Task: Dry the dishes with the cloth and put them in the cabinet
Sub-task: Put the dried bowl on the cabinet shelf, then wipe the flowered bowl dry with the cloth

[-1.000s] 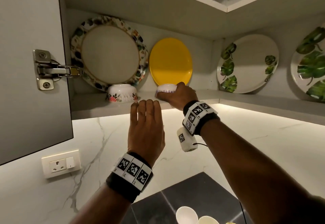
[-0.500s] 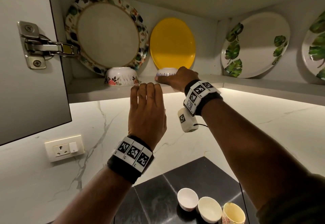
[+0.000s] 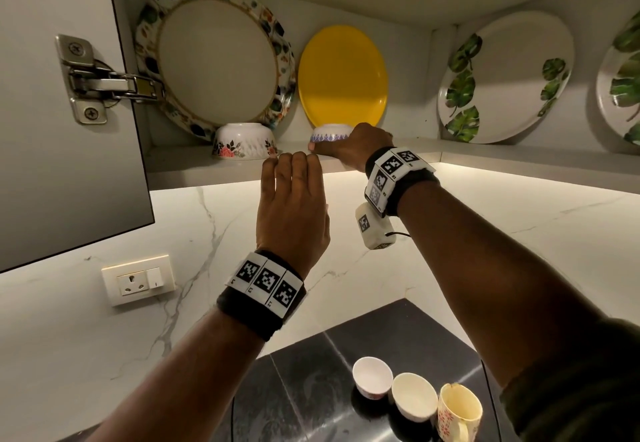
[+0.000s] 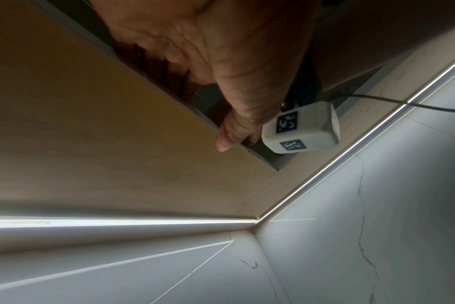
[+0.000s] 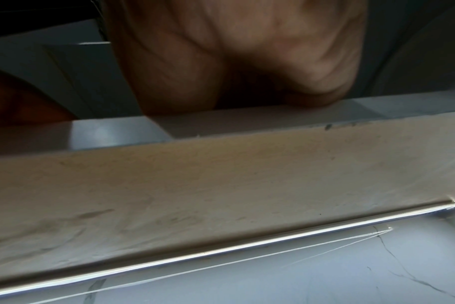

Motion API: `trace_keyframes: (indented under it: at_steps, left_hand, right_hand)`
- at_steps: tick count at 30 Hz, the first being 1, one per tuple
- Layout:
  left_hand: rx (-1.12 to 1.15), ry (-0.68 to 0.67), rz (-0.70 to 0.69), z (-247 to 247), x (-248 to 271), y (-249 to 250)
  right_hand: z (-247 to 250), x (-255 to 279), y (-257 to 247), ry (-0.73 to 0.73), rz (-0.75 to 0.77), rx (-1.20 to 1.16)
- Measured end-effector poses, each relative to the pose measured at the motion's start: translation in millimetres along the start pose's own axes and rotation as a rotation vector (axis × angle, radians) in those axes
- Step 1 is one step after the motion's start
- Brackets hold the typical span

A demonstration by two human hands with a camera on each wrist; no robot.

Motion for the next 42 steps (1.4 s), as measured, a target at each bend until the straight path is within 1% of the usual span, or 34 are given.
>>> trace_keyframes:
  at_steps: [6,8,10,11,13,15,16,17,18,19,21,23,25,26,27,28,29,34,37,39,42]
  left_hand:
    - [0.007,-0.007,-0.017,0,2,0]
    - [0.016,-0.003,-0.039,0,5,-1]
    - [0.039,0.008,-0.081,-1,14,-2]
    - [0.053,0.01,-0.11,-4,24,-1]
    - [0.088,-0.004,-0.192,-18,53,5]
    - [0.166,-0.049,-0.292,-43,95,16]
    - [0.222,-0.093,-0.32,-59,117,20]
    - [0.276,-0.148,-0.328,-78,140,24]
    - [0.328,-0.211,-0.324,-97,161,27]
    - [0.373,-0.274,-0.315,-117,182,30]
    - [0.431,-0.405,-0.303,-156,222,40]
    - [0.463,-0.543,-0.305,-191,259,53]
    - [0.494,-0.665,-0.317,-221,288,68]
    - [0.504,-0.722,-0.322,-233,300,76]
    - [0.512,-0.772,-0.329,-243,309,85]
    - [0.524,-0.817,-0.337,-251,316,95]
    - [0.54,-0.857,-0.348,-258,322,105]
    - [0.58,-1.012,-0.388,-293,329,149]
    - [0.572,-1.106,-0.381,-324,331,171]
    - [0.542,-1.141,-0.384,-340,327,184]
    - [0.484,-1.171,-0.378,-356,315,197]
  right_hand:
    - [-2,0,7,0.01,0.005,-0.084]
    - [0,10,10,0.024,0.019,-0.118]
    - [5,27,10,0.079,0.074,-0.136]
    - [7,41,9,0.134,0.128,-0.14]
    - [3,84,13,0.289,0.275,-0.156]
    - [-18,144,27,0.425,0.416,-0.195]
    - [-37,174,37,0.455,0.471,-0.186]
    - [-63,201,49,0.438,0.508,-0.166]
    - [-95,223,63,0.372,0.514,-0.148]
    - [-131,241,80,0.261,0.48,-0.147]
    - [-214,277,119,-0.017,0.37,-0.194]
    - [-293,318,147,-0.327,0.277,-0.214]
    - [-360,362,169,-0.652,0.183,-0.127]
    - [-382,382,179,-0.767,0.155,-0.052]
    - [-399,398,190,-0.845,0.136,0.028]
    - [-408,410,200,-0.885,0.12,0.092]
    - [-409,418,211,-0.886,0.088,0.122]
    - [-374,423,276,-0.696,-0.186,0.124]
    - [-353,429,307,-0.634,-0.332,0.132]
    - [-345,434,319,-0.623,-0.391,0.128]
    - [-344,438,324,-0.615,-0.408,0.121]
Point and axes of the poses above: each hand's wrist, its own x-axis away from the middle knuckle, its own z-axis out of the back of the hand, y = z × x, the point moved 10 cm from there along -x, towards the middle knuckle, and after that the axes turned 11 degrees about -y, right-handed, at the moved point
